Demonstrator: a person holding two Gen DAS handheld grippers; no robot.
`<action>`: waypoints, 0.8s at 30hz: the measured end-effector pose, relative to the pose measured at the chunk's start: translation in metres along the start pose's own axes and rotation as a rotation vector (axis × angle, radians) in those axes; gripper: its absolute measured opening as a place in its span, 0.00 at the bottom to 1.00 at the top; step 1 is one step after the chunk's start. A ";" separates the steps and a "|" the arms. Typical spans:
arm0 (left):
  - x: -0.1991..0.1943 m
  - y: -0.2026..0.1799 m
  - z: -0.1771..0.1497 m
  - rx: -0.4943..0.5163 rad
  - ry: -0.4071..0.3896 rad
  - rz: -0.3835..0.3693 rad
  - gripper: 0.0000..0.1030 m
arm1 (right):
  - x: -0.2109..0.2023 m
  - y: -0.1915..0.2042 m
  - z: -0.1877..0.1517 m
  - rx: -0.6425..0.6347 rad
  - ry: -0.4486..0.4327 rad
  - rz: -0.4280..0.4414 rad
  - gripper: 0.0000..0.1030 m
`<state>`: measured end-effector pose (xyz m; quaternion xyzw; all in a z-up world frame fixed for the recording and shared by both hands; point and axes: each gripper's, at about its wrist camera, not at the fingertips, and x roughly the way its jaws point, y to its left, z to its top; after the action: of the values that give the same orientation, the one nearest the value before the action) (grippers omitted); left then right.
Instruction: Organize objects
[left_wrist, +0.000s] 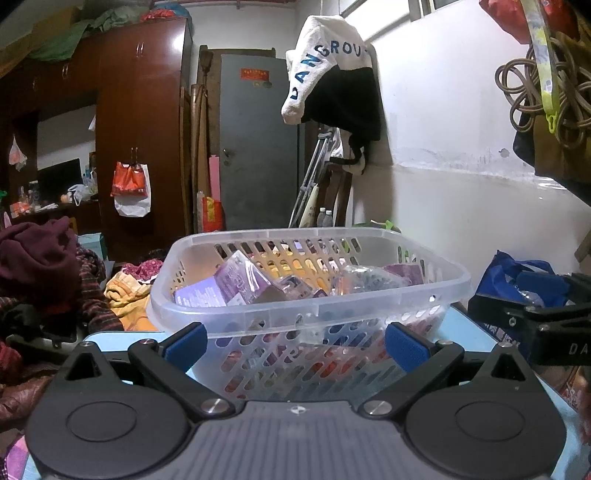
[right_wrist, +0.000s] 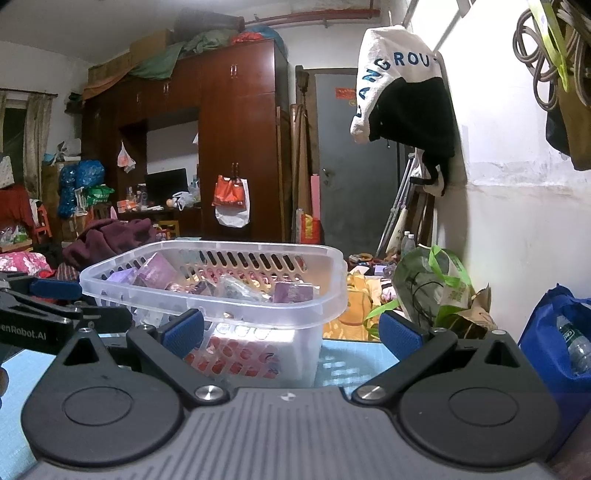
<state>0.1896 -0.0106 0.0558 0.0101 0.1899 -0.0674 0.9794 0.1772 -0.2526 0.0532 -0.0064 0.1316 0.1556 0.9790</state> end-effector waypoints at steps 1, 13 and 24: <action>0.001 0.000 0.000 -0.001 0.003 -0.001 1.00 | 0.000 -0.001 0.000 0.002 0.000 -0.001 1.00; 0.001 0.004 -0.001 -0.023 -0.003 0.011 1.00 | 0.000 -0.001 0.001 0.008 -0.002 0.002 1.00; -0.001 0.005 0.001 -0.033 -0.011 0.015 1.00 | 0.000 0.000 0.000 0.005 -0.002 0.004 1.00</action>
<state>0.1904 -0.0053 0.0572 -0.0048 0.1857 -0.0570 0.9809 0.1772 -0.2526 0.0535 -0.0033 0.1308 0.1572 0.9789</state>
